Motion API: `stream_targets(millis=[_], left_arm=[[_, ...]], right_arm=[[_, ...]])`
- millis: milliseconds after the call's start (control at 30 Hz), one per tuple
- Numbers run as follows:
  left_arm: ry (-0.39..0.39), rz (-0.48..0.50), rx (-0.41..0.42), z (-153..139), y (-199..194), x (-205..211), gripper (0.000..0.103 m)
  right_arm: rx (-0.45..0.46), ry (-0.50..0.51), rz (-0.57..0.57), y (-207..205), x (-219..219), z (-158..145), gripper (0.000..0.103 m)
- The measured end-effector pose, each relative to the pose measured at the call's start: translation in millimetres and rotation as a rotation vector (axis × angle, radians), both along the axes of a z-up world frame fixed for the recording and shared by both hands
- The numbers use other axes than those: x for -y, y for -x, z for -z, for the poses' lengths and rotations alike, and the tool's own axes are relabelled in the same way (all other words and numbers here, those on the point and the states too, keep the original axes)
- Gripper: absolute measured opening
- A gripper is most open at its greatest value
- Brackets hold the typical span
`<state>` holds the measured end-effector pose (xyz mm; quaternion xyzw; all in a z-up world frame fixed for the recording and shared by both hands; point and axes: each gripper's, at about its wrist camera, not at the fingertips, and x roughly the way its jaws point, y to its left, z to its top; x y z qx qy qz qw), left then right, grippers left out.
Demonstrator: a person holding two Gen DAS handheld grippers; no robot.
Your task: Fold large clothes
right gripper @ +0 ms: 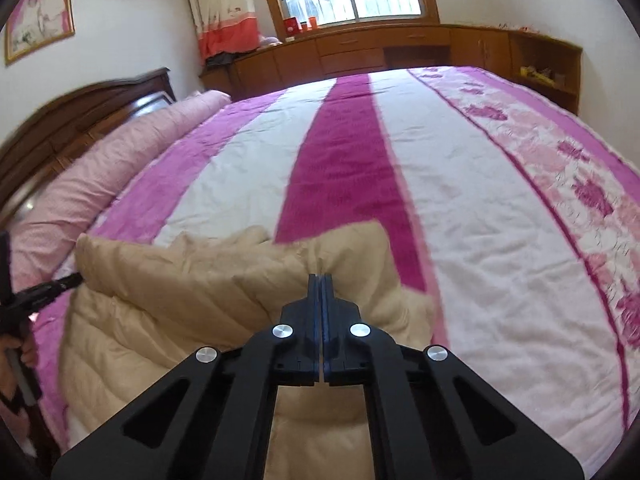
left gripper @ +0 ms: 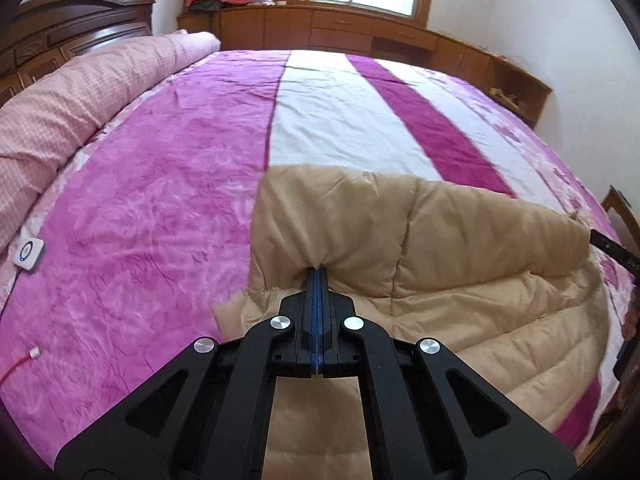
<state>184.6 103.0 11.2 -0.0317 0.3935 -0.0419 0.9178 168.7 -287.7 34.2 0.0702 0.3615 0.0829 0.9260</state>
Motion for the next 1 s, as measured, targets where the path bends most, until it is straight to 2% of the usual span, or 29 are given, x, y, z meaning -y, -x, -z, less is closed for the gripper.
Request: stream_targets(millis=[200,300,467,500,533,600,667,733,867,933,967,1000], left_arm=[[-0.053,-0.112,-0.084,32.3,-31.7,-16.3,0.000],[-0.002,-0.137,-0.128,46.9,-37.8,-29.1,0.000],[0.043,-0.116,-0.108,35.2,-27.6,-35.4,0.000],[0.056,-0.106,-0.105,32.6,-24.8,-35.9,0.000],[0.081,-0.085,-0.103,27.9,-20.7,-37.0,0.002],[0.099,-0.065,-0.100,23.7,-16.1,-35.9,0.017],[0.113,-0.059,-0.098,19.6,-10.9,-34.4,0.053],[0.141,-0.049,-0.084,17.0,-5.9,-33.2,0.061],[0.152,-0.034,-0.123,28.3,-4.0,-25.3,0.067],[0.136,-0.024,-0.133,35.8,-3.7,-19.8,0.067],[0.124,-0.017,-0.126,37.5,-2.9,-16.7,0.067],[0.112,-0.011,-0.124,38.9,-3.4,-13.8,0.063]], right_arm=[[-0.082,0.046,0.014,-26.9,-1.2,30.1,0.002],[-0.109,0.050,0.021,-36.8,-4.4,44.6,0.002],[-0.114,0.002,0.035,-34.3,0.7,38.3,0.004],[-0.110,-0.008,0.031,-30.9,2.0,34.7,0.019],[-0.104,-0.018,0.020,-25.4,4.0,29.7,0.040],[-0.077,-0.012,0.009,-15.2,5.9,20.6,0.066],[-0.053,0.016,-0.002,-4.8,7.7,11.4,0.067],[-0.052,0.037,0.004,1.6,12.5,7.5,0.067],[-0.112,0.068,0.048,-1.0,20.8,23.5,0.068],[-0.158,0.011,0.053,-2.8,23.6,38.6,0.068],[-0.167,-0.019,0.059,-3.4,24.2,42.5,0.065],[-0.164,-0.050,0.071,-3.4,25.4,44.0,0.050]])
